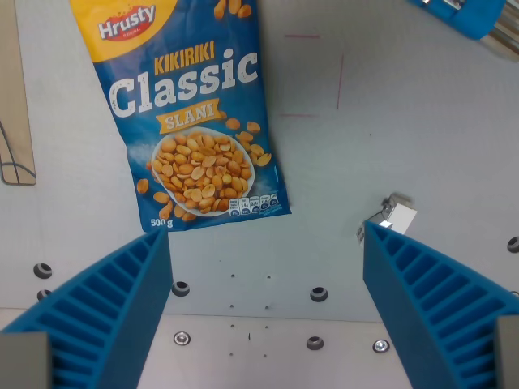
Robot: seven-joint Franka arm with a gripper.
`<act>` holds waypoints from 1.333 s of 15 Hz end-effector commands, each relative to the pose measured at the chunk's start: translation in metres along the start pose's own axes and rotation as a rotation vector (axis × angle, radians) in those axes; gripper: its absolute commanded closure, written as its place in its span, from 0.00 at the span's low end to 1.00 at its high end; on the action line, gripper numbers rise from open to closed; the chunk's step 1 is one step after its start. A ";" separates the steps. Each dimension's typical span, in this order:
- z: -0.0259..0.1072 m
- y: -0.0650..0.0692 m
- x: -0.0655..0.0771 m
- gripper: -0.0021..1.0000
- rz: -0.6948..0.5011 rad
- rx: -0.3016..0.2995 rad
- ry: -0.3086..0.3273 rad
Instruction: Move in gripper positive y
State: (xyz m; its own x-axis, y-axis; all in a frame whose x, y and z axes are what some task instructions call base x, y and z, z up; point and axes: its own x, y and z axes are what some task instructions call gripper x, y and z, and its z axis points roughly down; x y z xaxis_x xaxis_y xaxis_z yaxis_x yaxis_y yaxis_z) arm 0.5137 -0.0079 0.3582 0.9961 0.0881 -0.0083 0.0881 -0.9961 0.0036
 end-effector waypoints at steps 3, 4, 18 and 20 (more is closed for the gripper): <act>-0.003 0.015 0.000 0.00 0.000 0.000 0.005; -0.003 0.020 0.000 0.00 0.000 0.000 0.005; -0.003 0.090 0.000 0.00 0.000 0.000 0.005; -0.003 0.100 0.000 0.00 0.000 0.000 0.005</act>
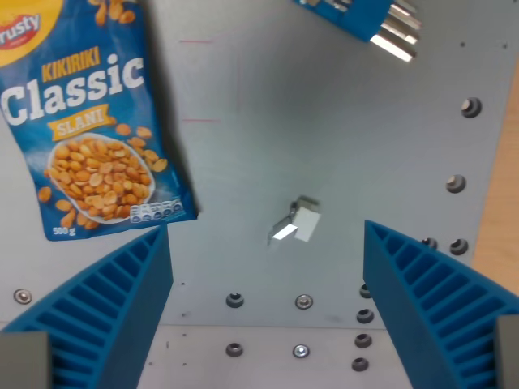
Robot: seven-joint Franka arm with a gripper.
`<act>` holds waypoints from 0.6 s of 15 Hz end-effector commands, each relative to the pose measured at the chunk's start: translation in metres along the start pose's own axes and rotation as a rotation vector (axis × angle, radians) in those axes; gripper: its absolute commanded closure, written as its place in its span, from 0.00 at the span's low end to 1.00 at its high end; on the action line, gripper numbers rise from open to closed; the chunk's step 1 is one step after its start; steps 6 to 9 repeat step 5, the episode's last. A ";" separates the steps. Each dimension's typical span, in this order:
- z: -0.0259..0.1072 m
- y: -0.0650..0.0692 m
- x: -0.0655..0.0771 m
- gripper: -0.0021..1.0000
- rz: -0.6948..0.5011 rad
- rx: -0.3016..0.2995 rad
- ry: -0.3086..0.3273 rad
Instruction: Move in gripper positive y
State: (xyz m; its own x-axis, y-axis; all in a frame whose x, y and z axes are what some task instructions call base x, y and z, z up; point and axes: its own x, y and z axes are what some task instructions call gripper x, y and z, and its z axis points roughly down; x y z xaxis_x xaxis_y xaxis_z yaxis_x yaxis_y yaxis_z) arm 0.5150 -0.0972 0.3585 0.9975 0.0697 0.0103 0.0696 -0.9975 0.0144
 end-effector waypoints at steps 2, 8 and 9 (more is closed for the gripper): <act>-0.002 0.021 0.007 0.00 -0.019 0.011 -0.013; -0.002 0.036 0.007 0.00 -0.019 0.011 -0.013; -0.002 0.036 0.007 0.00 -0.019 0.011 -0.013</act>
